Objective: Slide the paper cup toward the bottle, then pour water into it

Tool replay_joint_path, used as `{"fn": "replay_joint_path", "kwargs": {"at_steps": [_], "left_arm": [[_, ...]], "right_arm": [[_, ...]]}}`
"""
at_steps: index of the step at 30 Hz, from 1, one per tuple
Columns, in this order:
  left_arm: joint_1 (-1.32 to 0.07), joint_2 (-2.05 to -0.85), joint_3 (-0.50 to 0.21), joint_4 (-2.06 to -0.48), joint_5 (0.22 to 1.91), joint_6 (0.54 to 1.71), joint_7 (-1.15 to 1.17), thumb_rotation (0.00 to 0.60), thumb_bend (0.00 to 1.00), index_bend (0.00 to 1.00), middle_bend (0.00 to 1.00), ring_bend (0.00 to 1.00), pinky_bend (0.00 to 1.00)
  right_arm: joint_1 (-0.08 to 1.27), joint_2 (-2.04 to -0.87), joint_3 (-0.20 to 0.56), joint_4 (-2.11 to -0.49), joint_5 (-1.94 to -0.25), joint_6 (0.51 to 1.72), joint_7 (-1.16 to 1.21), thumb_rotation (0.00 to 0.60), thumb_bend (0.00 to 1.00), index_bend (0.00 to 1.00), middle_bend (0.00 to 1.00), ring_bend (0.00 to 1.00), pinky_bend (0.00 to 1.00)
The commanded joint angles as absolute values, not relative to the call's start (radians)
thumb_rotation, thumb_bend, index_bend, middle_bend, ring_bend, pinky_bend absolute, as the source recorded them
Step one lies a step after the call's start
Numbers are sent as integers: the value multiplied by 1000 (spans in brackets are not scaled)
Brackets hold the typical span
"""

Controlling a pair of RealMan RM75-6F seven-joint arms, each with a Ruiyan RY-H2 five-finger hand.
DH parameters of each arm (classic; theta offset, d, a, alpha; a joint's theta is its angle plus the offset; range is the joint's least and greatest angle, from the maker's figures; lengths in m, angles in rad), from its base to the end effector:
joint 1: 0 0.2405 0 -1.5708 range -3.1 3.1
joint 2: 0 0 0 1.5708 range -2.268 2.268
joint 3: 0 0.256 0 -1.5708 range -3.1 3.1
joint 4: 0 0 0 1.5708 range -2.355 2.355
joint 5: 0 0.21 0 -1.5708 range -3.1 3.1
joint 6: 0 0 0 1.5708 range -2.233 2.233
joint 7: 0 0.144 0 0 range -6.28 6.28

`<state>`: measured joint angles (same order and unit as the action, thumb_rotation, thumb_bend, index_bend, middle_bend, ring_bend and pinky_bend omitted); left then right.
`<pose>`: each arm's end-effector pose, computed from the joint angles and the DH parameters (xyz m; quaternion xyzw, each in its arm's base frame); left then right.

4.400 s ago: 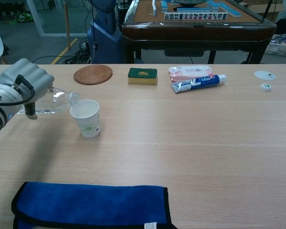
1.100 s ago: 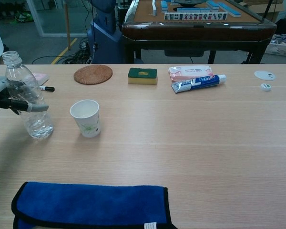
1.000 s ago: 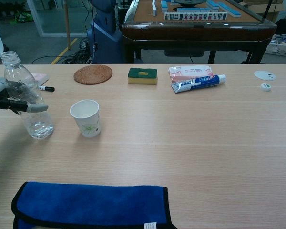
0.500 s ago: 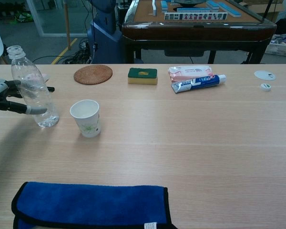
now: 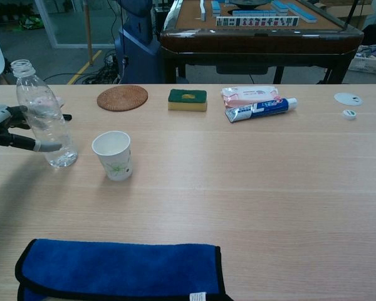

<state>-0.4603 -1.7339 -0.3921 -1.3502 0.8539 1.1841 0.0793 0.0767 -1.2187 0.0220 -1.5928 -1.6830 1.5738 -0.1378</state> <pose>-0.2447 0.3269 -0.0041 -0.3955 -0.6115 -0.4487 0.5180 -0.2797 -0.1696 0.1283 0.6391 -0.3131 0.4235 0.5605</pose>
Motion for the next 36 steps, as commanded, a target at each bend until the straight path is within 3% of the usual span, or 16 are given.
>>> {"fn": "replay_joint_path", "kwargs": {"at_steps": [1,36], "left_arm": [[-460,-1731,-389,-1357,855,1184,85,600,0,149,208,125,298],[-448,-1670,-375,-1432,826,1186,134,600,0,36,16,0,160]], "right_arm": [[76,-1218,22,-1593,-1685,1577,-137,600,520,227,180,41,191],[75,-1217,17,-1594,-1693,1577,-136,600,519,227,181,41,191]]}}
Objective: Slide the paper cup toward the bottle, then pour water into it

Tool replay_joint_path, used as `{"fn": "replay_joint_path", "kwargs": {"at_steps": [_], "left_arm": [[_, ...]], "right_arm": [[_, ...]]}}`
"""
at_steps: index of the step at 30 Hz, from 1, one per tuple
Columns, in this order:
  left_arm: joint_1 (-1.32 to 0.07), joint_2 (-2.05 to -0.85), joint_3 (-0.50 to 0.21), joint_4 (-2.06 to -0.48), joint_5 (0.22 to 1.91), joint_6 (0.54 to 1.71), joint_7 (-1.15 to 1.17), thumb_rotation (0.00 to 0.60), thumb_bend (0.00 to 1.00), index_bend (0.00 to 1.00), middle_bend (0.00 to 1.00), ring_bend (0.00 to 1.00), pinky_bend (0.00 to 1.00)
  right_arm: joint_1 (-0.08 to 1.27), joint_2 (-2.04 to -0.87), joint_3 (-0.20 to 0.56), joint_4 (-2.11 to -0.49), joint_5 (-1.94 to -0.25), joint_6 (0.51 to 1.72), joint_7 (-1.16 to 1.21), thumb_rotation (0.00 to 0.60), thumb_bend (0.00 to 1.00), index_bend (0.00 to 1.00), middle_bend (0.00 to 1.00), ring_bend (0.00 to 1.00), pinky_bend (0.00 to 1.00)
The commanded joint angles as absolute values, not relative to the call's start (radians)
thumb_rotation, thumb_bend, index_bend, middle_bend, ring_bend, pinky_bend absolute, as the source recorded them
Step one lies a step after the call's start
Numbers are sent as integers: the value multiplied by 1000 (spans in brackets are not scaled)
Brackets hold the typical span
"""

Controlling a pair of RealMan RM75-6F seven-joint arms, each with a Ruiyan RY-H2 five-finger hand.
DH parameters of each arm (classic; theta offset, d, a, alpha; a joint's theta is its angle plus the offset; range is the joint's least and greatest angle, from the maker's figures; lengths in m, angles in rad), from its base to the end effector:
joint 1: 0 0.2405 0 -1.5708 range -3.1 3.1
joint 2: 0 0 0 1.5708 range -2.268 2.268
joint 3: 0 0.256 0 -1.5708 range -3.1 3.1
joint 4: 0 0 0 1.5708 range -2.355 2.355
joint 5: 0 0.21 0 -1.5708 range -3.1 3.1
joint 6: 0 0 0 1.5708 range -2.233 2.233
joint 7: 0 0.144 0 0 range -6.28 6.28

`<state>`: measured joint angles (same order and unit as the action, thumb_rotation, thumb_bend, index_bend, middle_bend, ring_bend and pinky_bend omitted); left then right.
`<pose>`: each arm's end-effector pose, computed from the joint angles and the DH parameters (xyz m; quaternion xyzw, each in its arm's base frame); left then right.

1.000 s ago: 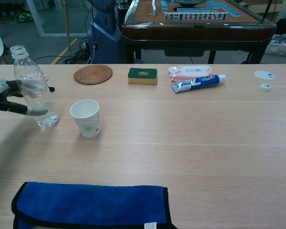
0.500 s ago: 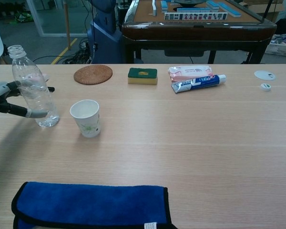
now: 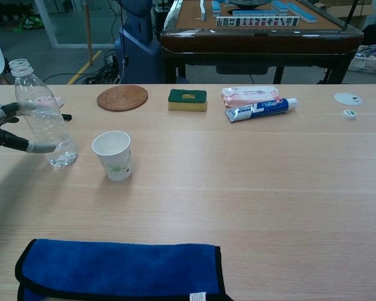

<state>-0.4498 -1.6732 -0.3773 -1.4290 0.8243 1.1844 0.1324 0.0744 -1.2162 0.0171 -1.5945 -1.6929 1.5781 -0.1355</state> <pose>-0.2457 0.3215 0.0071 -0.4107 -0.6105 -0.4310 0.5224 -0.2788 -0.1677 0.1284 0.6410 -0.3123 0.4252 0.5575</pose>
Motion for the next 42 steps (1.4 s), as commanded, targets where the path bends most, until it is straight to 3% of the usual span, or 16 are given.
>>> {"fn": "replay_joint_path", "kwargs": {"at_steps": [1,12,23,34,42], "left_arm": [[-448,-1668,-374,-1434,826,1186,135,600,0,35,10,0,155],[-422,-1621,-311,-1479,908,1231,169,600,0,22,0,0,126],[-357,-1499,-238,-1545,1005,1283,184,600,0,23,0,0,126],[-274,-1400,-100,-1534,1284,1389,82,600,0,113,0,1,126],[-214,-1374,-16,-1498,1449,1496,120,600,0,167,69,43,134]], "right_arm": [[75,-1217,17,-1594,-1693,1577,-137,600,519,227,181,41,191],[76,-1218,17,-1595,-1688,1572,-140,600,520,227,181,41,191],[76,-1225,20,-1592,-1681,1567,-153,600,519,227,181,41,191],[72,-1233,22,-1592,-1670,1565,-187,600,520,227,181,40,191],[73,-1238,44,-1589,-1622,1552,-209,600,520,227,181,41,191]]}}
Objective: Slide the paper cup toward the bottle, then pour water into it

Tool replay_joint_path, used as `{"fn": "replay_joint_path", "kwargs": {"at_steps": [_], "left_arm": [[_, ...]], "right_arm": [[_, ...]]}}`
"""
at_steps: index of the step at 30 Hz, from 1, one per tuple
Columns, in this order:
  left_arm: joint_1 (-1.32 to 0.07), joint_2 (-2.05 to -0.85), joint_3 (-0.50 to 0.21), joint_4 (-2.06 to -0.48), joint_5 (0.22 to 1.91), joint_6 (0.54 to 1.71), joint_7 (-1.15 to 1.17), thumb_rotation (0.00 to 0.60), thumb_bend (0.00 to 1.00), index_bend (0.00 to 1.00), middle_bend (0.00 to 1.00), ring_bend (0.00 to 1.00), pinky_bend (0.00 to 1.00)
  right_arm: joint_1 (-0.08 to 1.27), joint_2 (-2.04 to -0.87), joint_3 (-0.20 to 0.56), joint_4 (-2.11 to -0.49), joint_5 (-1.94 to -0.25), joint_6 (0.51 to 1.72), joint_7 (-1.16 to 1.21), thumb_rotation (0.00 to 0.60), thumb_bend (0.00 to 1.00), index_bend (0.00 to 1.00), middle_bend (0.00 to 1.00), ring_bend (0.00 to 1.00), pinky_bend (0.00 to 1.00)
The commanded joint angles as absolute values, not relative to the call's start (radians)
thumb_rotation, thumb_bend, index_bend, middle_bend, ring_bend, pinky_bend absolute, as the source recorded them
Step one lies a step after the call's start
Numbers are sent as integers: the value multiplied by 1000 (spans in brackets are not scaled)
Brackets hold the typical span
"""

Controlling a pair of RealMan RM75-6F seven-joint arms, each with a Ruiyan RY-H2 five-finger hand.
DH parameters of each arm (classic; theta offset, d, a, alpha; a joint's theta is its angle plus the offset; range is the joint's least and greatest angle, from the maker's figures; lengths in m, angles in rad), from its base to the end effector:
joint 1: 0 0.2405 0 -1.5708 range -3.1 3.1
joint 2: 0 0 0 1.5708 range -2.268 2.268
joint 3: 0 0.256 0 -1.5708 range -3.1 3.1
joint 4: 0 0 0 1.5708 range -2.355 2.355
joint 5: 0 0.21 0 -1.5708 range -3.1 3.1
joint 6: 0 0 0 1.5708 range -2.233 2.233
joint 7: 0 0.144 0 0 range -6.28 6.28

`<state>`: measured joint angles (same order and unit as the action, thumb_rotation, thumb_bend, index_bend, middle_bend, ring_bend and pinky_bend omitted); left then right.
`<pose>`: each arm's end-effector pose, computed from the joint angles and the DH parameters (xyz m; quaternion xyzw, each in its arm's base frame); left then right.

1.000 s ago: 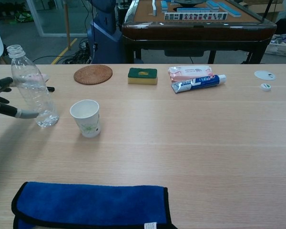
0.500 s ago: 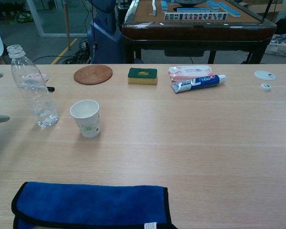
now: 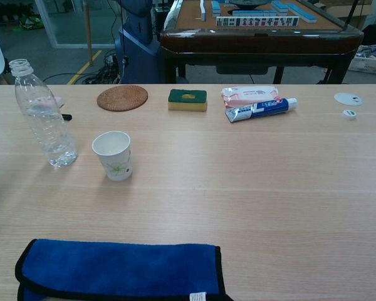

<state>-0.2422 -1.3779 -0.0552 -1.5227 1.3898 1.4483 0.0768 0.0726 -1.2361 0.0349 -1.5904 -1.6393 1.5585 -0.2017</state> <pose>-0.2827 0.2273 0.0826 -0.5865 -0.4092 -0.4273 0.5531 -0.2846 -0.1720 0.1250 0.6356 -0.3098 0.3986 0.5840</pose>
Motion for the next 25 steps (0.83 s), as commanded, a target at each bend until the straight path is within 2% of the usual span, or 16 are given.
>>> {"fn": "replay_joint_path", "kwargs": {"at_steps": [1,10,16,25], "left_arm": [[-209,-1370,-5,-1502,1463,1498,132,600,0,168,79,48,138],[-182,-1304,62,-1611,1552,1502,290,600,0,202,123,54,145],[-172,-1268,79,-1687,1547,1472,380,600,0,202,128,54,148],[-169,-1278,90,-1704,1556,1430,433,600,0,202,133,54,150]], "right_arm": [[73,-1239,47,-1589,-1617,1552,-213,600,520,227,180,41,191],[77,-1249,64,-1582,-1582,1542,-233,600,520,227,181,41,191],[84,-1250,62,-1580,-1576,1525,-238,600,520,227,181,41,191],[84,-1248,56,-1583,-1585,1528,-232,600,519,227,180,41,191]]}}
